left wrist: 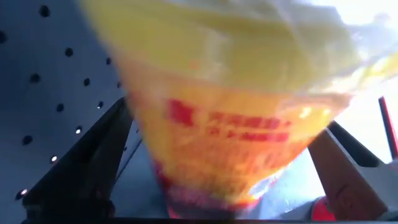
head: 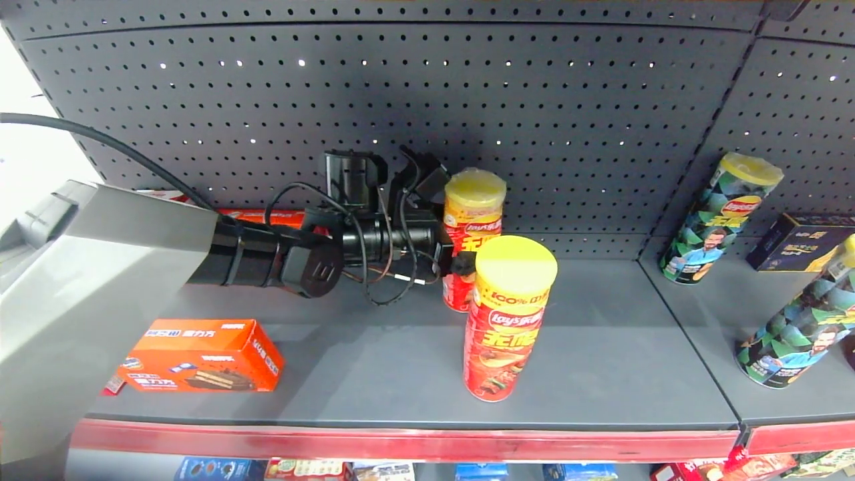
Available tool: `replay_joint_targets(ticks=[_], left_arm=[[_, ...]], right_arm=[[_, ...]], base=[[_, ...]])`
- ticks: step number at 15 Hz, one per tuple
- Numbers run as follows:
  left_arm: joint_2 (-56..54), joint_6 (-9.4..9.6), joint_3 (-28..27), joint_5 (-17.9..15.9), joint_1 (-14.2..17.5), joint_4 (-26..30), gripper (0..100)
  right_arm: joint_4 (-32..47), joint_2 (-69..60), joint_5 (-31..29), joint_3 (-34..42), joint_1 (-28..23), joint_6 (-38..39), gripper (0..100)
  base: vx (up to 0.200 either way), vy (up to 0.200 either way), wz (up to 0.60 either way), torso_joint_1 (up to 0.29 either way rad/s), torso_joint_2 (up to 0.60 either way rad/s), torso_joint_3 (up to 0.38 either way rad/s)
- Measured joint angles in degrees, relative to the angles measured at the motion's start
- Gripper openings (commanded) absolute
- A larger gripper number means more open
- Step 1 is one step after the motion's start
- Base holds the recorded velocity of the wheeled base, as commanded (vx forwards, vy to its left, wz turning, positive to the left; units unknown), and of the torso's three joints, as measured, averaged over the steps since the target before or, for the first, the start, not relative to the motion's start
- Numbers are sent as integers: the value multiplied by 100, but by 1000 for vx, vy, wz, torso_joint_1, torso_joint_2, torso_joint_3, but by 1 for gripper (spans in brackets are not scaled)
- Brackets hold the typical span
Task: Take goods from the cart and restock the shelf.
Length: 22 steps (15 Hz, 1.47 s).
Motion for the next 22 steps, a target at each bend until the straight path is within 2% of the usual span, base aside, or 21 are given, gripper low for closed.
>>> replay_joint_targets(ticks=[2, 7, 10, 16, 22], left_arm=[[-199, 22, 341, 110, 15, -11, 100], [-819, 89, 1434, 1052, 35, -63, 100], [-1075, 318, 1935, 1418, 44, -61, 100], [-1131, 294, 1869, 2035, 140, -66, 100], [-1013, 239, 1694, 2144, 149, -60, 100]], right_arm=[[0, 0, -2, 0, 0, 0, 100], [0, 2, 0, 0, 0, 0, 100], [0, 2, 0, 0, 0, 0, 100], [0, 2, 0, 0, -1, 0, 100], [0, 2, -2, 0, 0, -2, 100]], base=[[0, 0, 0, 0, 0, 0], [0, 0, 0, 0, 0, 0], [0, 0, 0, 0, 0, 0], [0, 0, 0, 0, 0, 0], [0, 0, 0, 0, 0, 0]])
